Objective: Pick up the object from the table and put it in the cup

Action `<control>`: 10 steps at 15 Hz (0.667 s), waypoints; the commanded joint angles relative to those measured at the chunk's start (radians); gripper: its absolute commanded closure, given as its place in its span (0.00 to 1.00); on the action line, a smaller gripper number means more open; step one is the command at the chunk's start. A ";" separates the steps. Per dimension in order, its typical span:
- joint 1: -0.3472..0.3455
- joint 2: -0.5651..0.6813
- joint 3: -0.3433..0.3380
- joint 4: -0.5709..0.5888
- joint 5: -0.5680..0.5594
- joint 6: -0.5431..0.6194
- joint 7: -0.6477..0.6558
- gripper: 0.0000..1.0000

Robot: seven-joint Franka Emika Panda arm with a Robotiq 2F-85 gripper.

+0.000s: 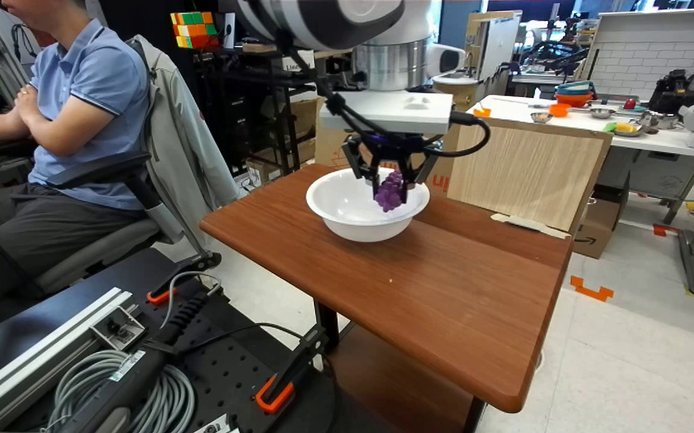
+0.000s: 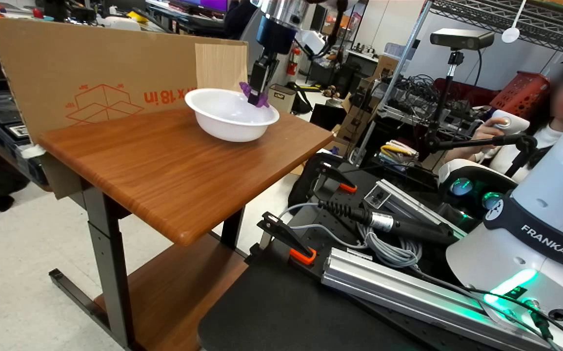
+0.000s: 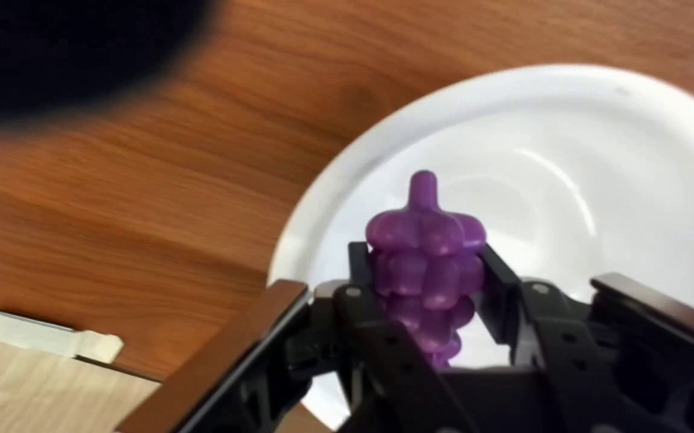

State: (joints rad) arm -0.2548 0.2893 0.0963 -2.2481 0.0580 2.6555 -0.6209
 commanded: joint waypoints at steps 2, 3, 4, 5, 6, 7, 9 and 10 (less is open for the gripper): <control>0.024 -0.182 0.089 -0.269 0.154 0.172 -0.143 0.82; 0.035 -0.194 0.099 -0.286 0.187 0.181 -0.152 0.82; 0.058 -0.187 0.090 -0.280 0.191 0.176 -0.127 0.82; 0.079 -0.174 0.077 -0.256 0.191 0.160 -0.092 0.82; 0.097 -0.175 0.067 -0.241 0.190 0.144 -0.063 0.82; 0.105 -0.175 0.067 -0.217 0.208 0.132 -0.044 0.82; 0.111 -0.179 0.064 -0.174 0.239 0.099 -0.017 0.82; 0.111 -0.175 0.060 -0.149 0.247 0.087 -0.006 0.82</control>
State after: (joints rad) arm -0.1670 0.1294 0.1806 -2.4573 0.2504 2.7892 -0.6460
